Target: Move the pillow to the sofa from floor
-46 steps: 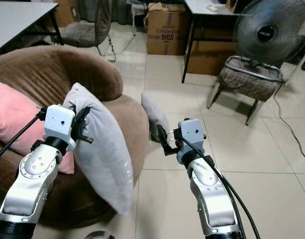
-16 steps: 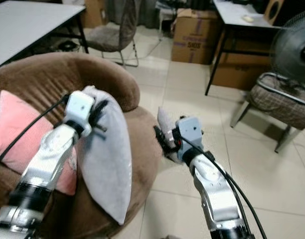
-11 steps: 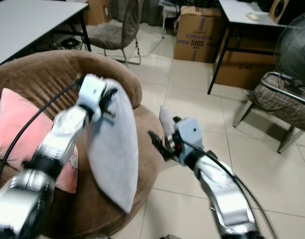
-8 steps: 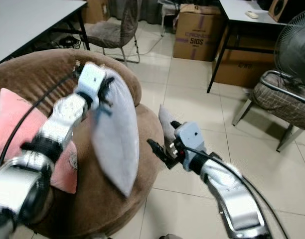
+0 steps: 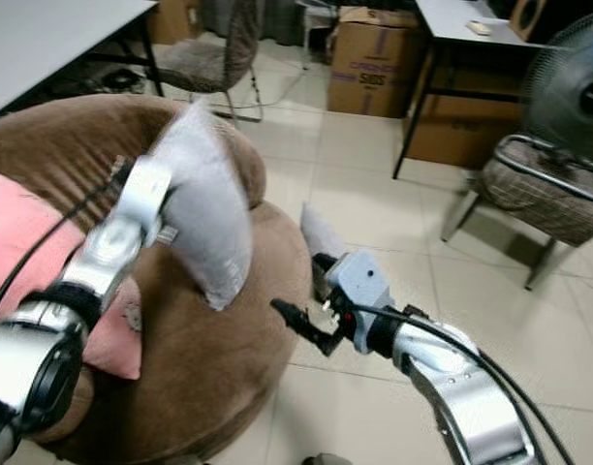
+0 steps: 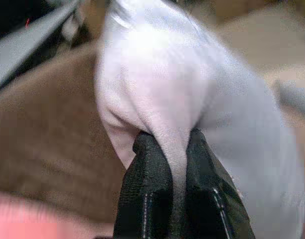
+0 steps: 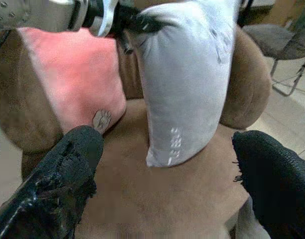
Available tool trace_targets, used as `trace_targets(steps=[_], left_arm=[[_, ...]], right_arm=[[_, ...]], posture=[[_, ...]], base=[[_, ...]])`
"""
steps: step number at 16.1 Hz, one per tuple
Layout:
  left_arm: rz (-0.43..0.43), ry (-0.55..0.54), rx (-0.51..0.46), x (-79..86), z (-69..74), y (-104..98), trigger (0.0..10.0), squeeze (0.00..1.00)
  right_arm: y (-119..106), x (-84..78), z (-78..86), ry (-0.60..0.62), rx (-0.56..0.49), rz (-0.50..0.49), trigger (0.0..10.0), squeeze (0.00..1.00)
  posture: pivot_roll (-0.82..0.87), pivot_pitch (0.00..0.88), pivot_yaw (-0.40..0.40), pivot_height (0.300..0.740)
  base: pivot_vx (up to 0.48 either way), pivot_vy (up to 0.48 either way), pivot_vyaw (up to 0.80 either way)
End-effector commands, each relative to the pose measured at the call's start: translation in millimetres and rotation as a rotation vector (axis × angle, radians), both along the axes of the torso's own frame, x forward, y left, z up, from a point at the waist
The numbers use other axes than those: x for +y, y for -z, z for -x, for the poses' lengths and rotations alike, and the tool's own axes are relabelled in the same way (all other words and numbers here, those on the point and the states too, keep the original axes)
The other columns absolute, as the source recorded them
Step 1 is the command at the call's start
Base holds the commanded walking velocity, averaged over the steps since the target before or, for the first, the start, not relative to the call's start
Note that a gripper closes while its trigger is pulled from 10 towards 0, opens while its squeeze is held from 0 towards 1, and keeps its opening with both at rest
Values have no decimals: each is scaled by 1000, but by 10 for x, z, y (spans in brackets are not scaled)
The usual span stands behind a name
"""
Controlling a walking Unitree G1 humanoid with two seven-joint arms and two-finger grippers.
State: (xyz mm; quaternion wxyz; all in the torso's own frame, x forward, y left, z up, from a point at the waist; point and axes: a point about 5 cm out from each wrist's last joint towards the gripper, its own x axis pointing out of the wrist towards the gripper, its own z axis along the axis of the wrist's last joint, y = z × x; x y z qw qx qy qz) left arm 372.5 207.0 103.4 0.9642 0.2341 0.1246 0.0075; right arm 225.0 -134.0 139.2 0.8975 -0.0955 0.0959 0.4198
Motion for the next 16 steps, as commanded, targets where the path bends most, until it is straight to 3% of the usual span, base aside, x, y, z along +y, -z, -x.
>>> trace_targets(steps=[1,4,10,12,15,16], left_arm=[[-21,-48,-8,77,-6,-32,10000,0],[-87,-139,37,359,96,44,10000,0],[-134,-246,-12,882,108,-302,10000,0],[-173,-263,12,981,165,-275,10000,0],[-130,-253,35,1042,204,-252,10000,0],[-152,-239,44,1059,210,-258,10000,0]], right_arm=[[-24,37,39,-43,14,-7,10000,0],[-48,51,39,-135,54,3,10000,0],[-107,116,-62,-236,71,9,10000,0],[-100,158,-54,-274,80,10,10000,0],[-122,208,-49,-278,55,-13,10000,0],[-133,224,-44,-280,44,-25,10000,0]], posture=[[-182,0,-30,740],[-164,0,-43,740],[-132,0,-56,740],[-133,0,-54,740],[-136,0,-49,740],[-134,0,-47,740]], base=[[0,0,0],[0,0,0],[0,0,0],[0,0,0],[0,0,0],[0,0,0]])
